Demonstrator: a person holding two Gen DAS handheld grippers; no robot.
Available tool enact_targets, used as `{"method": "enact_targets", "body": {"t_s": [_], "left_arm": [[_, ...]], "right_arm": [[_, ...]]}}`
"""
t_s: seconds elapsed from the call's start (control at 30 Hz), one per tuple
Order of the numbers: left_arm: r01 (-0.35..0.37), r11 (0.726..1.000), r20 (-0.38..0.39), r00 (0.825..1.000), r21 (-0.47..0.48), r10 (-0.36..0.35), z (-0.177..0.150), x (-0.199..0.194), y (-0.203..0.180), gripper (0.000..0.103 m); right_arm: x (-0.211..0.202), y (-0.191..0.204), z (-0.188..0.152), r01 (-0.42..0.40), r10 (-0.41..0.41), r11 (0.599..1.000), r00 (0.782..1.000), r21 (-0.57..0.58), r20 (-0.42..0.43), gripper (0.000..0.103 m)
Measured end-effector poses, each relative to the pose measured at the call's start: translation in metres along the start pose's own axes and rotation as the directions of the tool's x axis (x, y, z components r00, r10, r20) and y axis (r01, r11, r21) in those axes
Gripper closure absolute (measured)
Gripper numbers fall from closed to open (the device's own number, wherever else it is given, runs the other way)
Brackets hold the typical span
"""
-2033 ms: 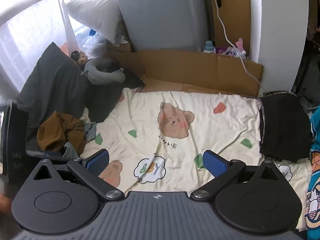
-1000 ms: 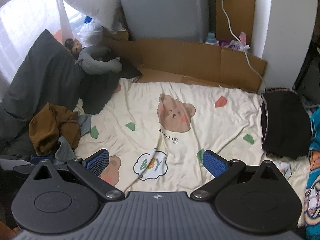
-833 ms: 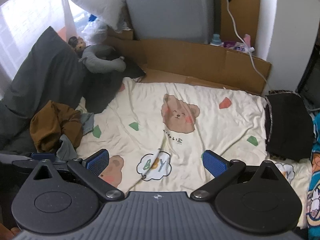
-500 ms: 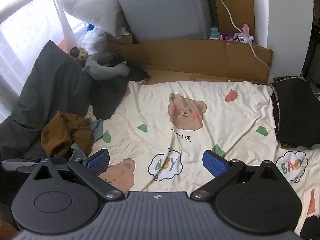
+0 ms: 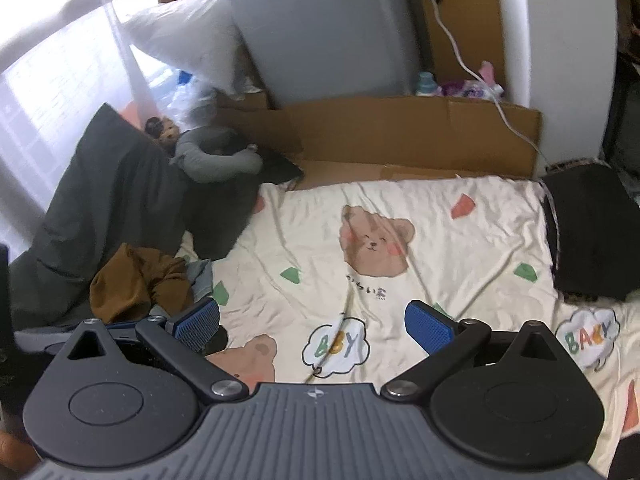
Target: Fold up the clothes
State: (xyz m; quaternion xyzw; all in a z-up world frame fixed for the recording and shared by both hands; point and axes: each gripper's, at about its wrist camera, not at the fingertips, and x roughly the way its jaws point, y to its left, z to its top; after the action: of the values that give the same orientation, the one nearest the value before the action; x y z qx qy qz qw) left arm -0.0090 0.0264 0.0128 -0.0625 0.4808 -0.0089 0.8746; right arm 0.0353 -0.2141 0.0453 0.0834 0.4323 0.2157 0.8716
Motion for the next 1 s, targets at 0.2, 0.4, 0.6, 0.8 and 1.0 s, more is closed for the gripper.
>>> {"method": "enact_targets", "body": {"t_s": [0.2,0.4,0.6,0.8,1.0], "left_arm": [[0.015,1.0,0.006,1.0,-0.026,-0.015,0.0,0.0,0.004,0.017],[0.017,0.999,-0.04,0.999,-0.031,-0.018,-0.001,0.006,0.006,0.017],[-0.005,1.0,-0.062,0.998,-0.013,0.004,-0.002,0.009,0.006,0.017],[-0.019,0.999,-0.085,0.996,-0.033,0.016,-0.001,0.012,0.01,0.015],[-0.049,0.997,-0.104,0.994,-0.051,0.044,0.001,0.017,0.015,0.012]], "right_arm": [[0.007,-0.015,0.0,0.012,-0.011,0.997,1.0,0.078,-0.014,0.017],[0.014,-0.017,0.0,0.0,0.003,0.998,0.999,0.059,-0.049,0.024],[0.014,-0.011,-0.003,0.017,-0.016,1.0,0.999,0.017,-0.041,0.024],[0.015,-0.01,-0.003,0.005,-0.004,1.0,0.998,0.01,-0.057,0.024],[0.02,-0.013,-0.003,0.028,-0.027,1.0,0.996,0.009,-0.088,0.021]]}}
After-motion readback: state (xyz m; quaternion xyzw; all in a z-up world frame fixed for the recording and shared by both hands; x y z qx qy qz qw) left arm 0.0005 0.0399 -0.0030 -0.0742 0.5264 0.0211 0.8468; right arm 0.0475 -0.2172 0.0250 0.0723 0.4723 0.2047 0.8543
